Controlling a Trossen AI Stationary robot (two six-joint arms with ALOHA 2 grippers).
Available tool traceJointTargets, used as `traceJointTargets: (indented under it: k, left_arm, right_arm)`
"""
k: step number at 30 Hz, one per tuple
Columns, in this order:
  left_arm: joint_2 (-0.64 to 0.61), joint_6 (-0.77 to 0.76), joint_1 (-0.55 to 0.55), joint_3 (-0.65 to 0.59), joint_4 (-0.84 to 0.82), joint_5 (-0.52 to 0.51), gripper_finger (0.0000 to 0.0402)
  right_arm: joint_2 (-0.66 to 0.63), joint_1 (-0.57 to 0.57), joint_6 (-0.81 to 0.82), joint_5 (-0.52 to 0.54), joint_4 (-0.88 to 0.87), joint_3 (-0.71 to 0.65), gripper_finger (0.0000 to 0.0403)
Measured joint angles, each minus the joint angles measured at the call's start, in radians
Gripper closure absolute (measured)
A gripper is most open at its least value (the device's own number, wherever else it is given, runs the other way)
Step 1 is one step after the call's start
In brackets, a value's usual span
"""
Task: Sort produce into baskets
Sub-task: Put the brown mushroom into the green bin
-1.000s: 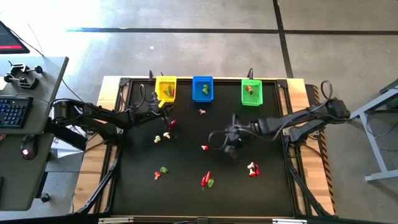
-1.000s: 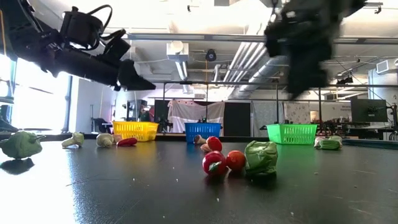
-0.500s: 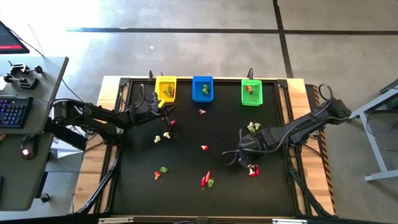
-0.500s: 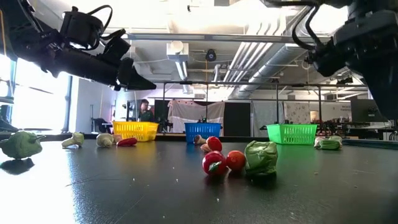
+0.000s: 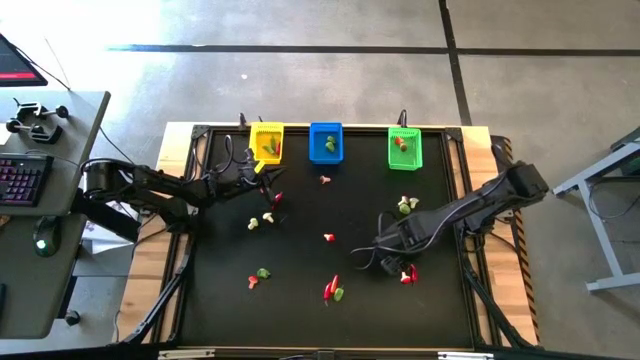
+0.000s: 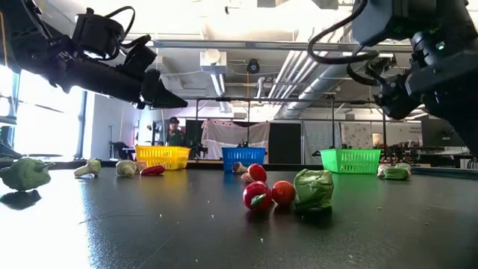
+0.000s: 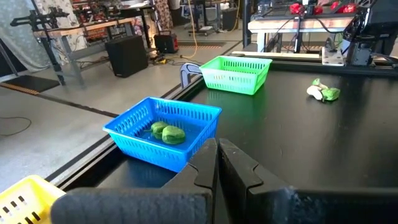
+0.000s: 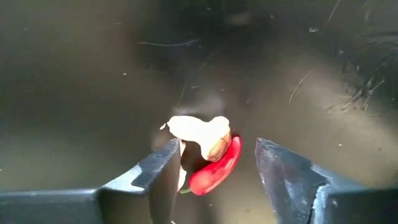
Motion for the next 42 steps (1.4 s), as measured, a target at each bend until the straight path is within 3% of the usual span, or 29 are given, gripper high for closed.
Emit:
traceJointTargets:
  k: [6, 18, 23, 28, 32, 38, 42]
  left_arm:
    - [0.000, 0.000, 0.000, 0.000, 0.000, 0.000, 0.0401]
    - [0.000, 0.000, 0.000, 0.000, 0.000, 0.000, 0.0401]
    - [0.000, 0.000, 0.000, 0.000, 0.000, 0.000, 0.0401]
    - [0.000, 0.000, 0.000, 0.000, 0.000, 0.000, 0.0401]
    - [0.000, -0.001, 0.000, 0.000, 0.000, 0.000, 0.0401]
    - [0.000, -0.001, 0.000, 0.000, 0.000, 0.000, 0.0401]
    - [0.000, 0.000, 0.000, 0.000, 0.000, 0.000, 0.0401]
  right_arm:
    - [0.030, 0.000, -0.020, 0.006, 0.013, 0.000, 0.0227]
    - [0.037, -0.001, -0.081, 0.009, 0.045, -0.001, 0.0384]
    - [0.034, -0.022, -0.139, 0.045, 0.030, 0.020, 0.0394]
    - [-0.009, -0.084, -0.245, 0.175, -0.007, 0.070, 0.0400]
    - [-0.055, -0.175, -0.329, 0.362, -0.008, 0.087, 0.0401]
    - [-0.114, -0.386, -0.481, 0.590, -0.007, 0.088, 0.0402]
    - [-0.125, -0.559, -0.602, 0.685, 0.027, 0.088, 0.0402]
